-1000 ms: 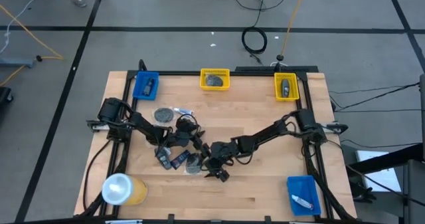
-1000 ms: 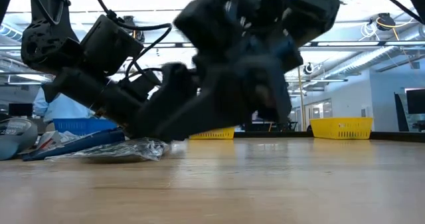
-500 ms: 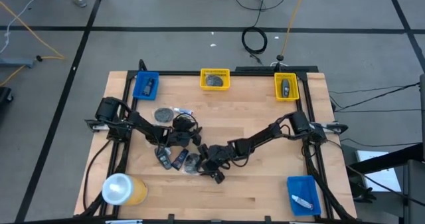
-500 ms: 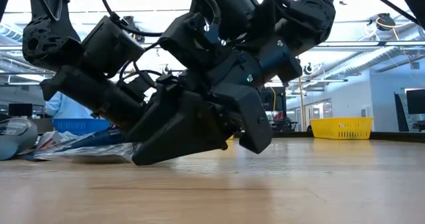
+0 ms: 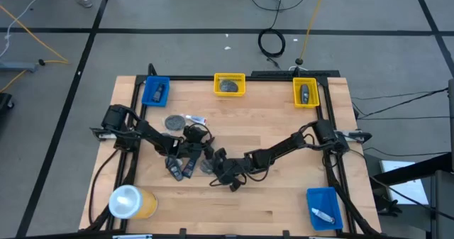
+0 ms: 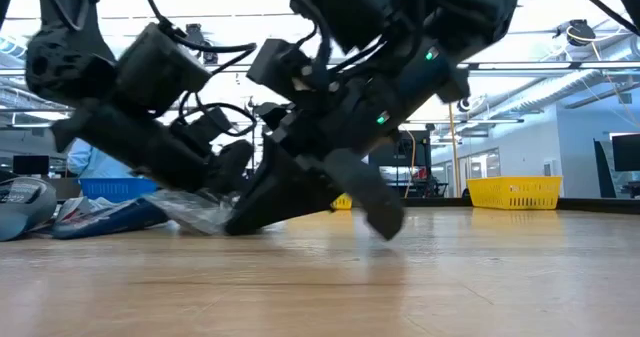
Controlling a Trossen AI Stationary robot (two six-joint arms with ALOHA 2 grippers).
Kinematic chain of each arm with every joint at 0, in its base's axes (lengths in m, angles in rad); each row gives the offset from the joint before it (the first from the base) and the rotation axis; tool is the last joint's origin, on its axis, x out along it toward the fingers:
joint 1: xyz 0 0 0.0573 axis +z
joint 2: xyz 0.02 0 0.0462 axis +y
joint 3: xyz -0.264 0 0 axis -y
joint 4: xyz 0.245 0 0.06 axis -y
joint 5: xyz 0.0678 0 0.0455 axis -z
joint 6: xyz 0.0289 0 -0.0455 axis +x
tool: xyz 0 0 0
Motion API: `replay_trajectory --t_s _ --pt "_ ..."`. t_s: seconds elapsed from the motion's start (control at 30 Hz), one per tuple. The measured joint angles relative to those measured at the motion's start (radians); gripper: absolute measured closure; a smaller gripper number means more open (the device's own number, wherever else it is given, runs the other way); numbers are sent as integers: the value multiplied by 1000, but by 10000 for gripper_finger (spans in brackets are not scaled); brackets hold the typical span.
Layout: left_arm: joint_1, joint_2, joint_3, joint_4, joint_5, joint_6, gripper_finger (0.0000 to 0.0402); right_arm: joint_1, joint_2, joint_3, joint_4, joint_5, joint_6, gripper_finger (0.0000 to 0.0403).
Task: Pick & Place Travel size toiletries
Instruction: Put the hairbrush into the left yellow bin
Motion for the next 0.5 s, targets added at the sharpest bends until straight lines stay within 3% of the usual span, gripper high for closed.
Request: replay_trajectory --t_s 0.3,0.5 --pt "-71 -52 0 12 -99 114 190 47 -161 -155 -40 24 104 401" --pt "-101 -53 1 113 -79 232 190 71 -365 -438 282 62 159 402"
